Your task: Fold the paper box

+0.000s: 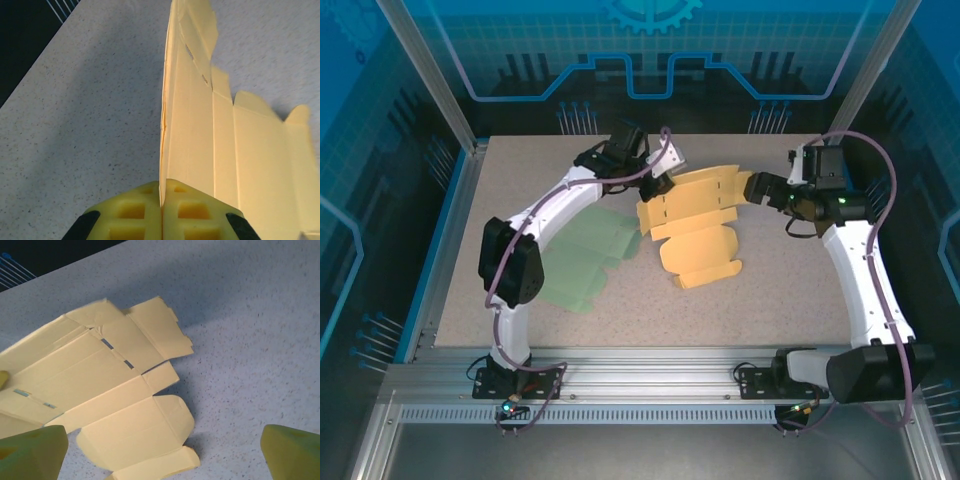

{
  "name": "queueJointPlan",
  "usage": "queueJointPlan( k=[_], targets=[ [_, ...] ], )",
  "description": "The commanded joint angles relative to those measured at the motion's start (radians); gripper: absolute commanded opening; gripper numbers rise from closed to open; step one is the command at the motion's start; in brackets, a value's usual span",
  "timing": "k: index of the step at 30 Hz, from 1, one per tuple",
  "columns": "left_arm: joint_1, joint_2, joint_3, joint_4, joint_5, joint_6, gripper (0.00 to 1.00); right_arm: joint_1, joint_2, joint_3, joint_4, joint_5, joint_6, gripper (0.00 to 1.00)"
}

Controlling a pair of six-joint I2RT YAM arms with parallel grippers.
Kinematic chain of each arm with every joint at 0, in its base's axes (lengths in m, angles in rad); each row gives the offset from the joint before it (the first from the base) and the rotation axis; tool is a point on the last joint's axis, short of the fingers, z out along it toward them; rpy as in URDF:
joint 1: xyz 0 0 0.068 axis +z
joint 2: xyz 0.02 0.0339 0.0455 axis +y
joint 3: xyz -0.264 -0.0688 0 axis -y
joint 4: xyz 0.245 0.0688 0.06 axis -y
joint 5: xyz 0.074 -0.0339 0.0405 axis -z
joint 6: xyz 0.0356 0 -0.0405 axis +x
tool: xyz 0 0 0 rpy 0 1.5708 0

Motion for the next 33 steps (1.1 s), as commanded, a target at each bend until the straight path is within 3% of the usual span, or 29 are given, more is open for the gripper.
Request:
queueJointPlan(
  k=[1,5,11,19,33],
  targets=[
    [-0.046,-0.018,-0.152,0.266,-0.145,0.151,0.0,-0.052,0.022,-0.058,0.061,-0.135,0.045,1.0],
    [-0.113,-0.025,-0.369,0.56,-0.302,0.277,0.0,-0.089,0.041,-0.125,0.124,-0.218,0.059,1.0],
    [-0.135,-0.045,-0.524,0.838,-0.335,0.29,0.0,-0.105,0.099,-0.152,0.166,-0.281,0.051,0.99],
    [-0.181,-0.019,-0.635,1.139,-0.43,0.429,0.0,-0.092,0.176,-0.143,0.212,-0.294,0.042,0.89],
    [-0.193,0.003,-0.679,1.206,-0.451,0.591,0.0,0.049,0.417,0.177,0.112,-0.138,-0.055,0.77]
  ],
)
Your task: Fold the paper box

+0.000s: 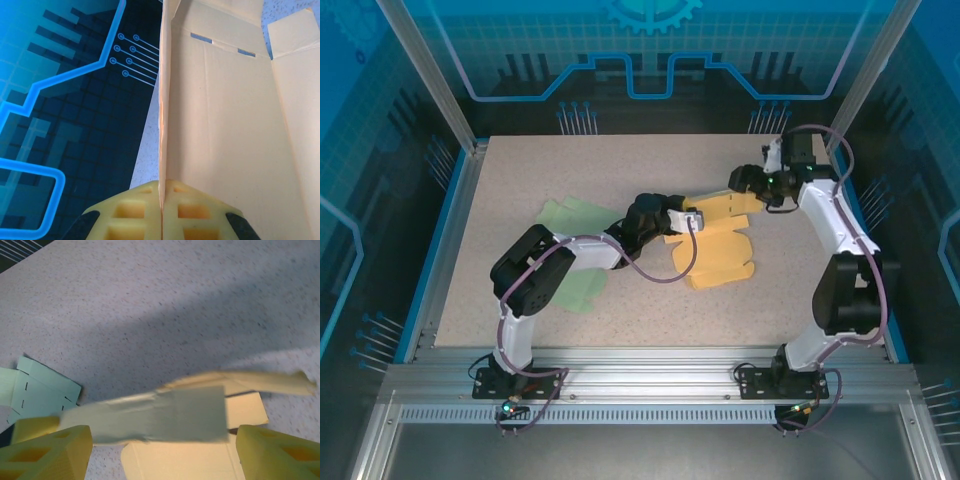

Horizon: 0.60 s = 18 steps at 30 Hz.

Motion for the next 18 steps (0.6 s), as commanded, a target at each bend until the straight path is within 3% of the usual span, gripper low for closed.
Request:
queueJointPlan(
  k=[1,5,14,18],
  targets=[
    [-0.003,0.007,-0.022,0.045,-0.01,0.057,0.0,0.041,0.032,0.088,-0.074,0.071,-0.038,0.77],
    [-0.002,0.008,-0.028,0.039,-0.007,0.081,0.0,0.041,0.083,0.145,-0.109,0.08,-0.025,0.77],
    [-0.003,0.018,-0.03,0.029,-0.012,0.103,0.0,0.039,0.178,0.114,-0.029,-0.129,0.037,0.71],
    [-0.003,0.025,-0.028,0.026,-0.022,0.104,0.0,0.041,0.17,0.065,-0.004,-0.135,0.063,0.71]
  ],
)
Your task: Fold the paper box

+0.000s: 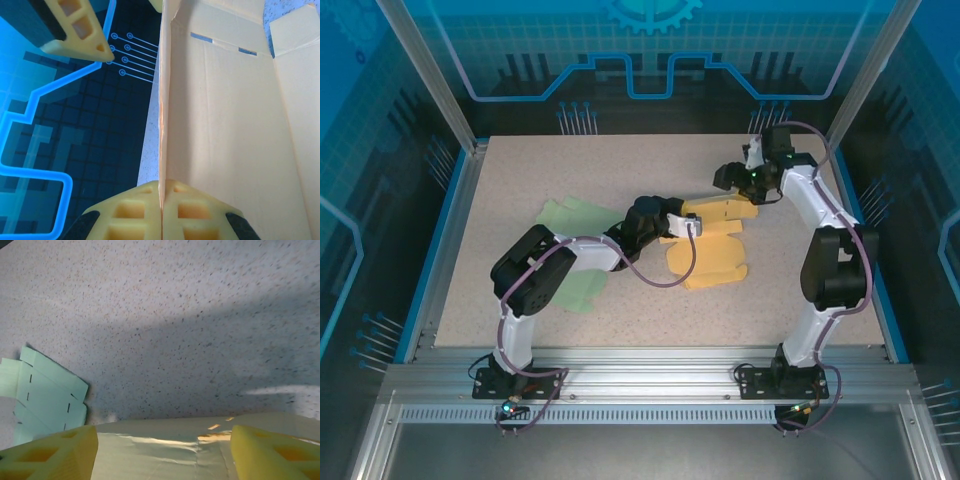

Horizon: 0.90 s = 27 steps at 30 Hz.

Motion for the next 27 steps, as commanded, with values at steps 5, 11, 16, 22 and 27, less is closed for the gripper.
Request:
queueJointPlan(
  k=[5,11,16,22,27],
  targets=[
    [-0.003,0.035,0.0,0.011,-0.017,0.022,0.0,0.001,-0.011,-0.092,0.049,-0.054,0.052,0.69],
    [-0.007,0.044,0.002,0.007,-0.012,0.024,0.0,0.008,-0.014,-0.154,0.136,-0.134,0.101,0.61],
    [-0.009,0.04,-0.01,0.011,-0.012,0.027,0.0,0.009,-0.02,-0.195,0.21,-0.148,0.125,0.31],
    [-0.01,0.022,-0.026,0.001,-0.005,0.017,0.0,-0.021,-0.086,-0.26,0.238,-0.134,0.12,0.36],
    [0.003,0.001,-0.029,0.006,-0.008,-0.041,0.0,-0.087,-0.203,-0.371,0.263,-0.145,0.108,0.56]
  ],
)
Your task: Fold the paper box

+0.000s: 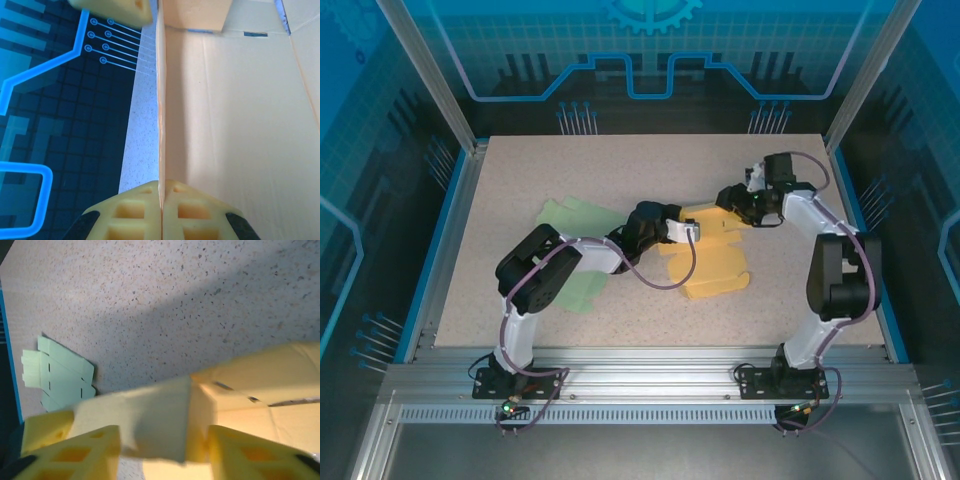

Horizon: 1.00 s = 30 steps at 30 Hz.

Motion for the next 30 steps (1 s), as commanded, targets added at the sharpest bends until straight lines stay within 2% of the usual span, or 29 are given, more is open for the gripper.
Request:
queueJointPlan(
  k=[1,6,11,18,21,30],
  targets=[
    [0.007,-0.035,-0.013,0.01,0.018,-0.04,0.0,-0.058,-0.113,-0.067,0.03,-0.027,-0.015,0.56],
    [0.016,-0.041,-0.019,0.012,0.022,-0.078,0.0,-0.109,-0.202,-0.187,0.047,-0.016,-0.038,0.56],
    [0.029,-0.048,-0.015,0.019,0.03,-0.137,0.0,-0.13,-0.187,-0.28,0.114,-0.001,-0.029,0.56],
    [0.057,-0.094,-0.051,0.032,0.08,-0.215,0.0,-0.129,-0.122,-0.295,0.186,0.021,-0.035,0.57],
    [0.069,-0.103,-0.055,0.03,0.09,-0.242,0.0,-0.129,-0.084,-0.279,0.205,0.041,-0.045,0.61],
    [0.071,-0.095,-0.04,0.013,0.098,-0.252,0.0,-0.129,0.038,-0.236,0.292,-0.03,-0.013,0.61]
  ],
)
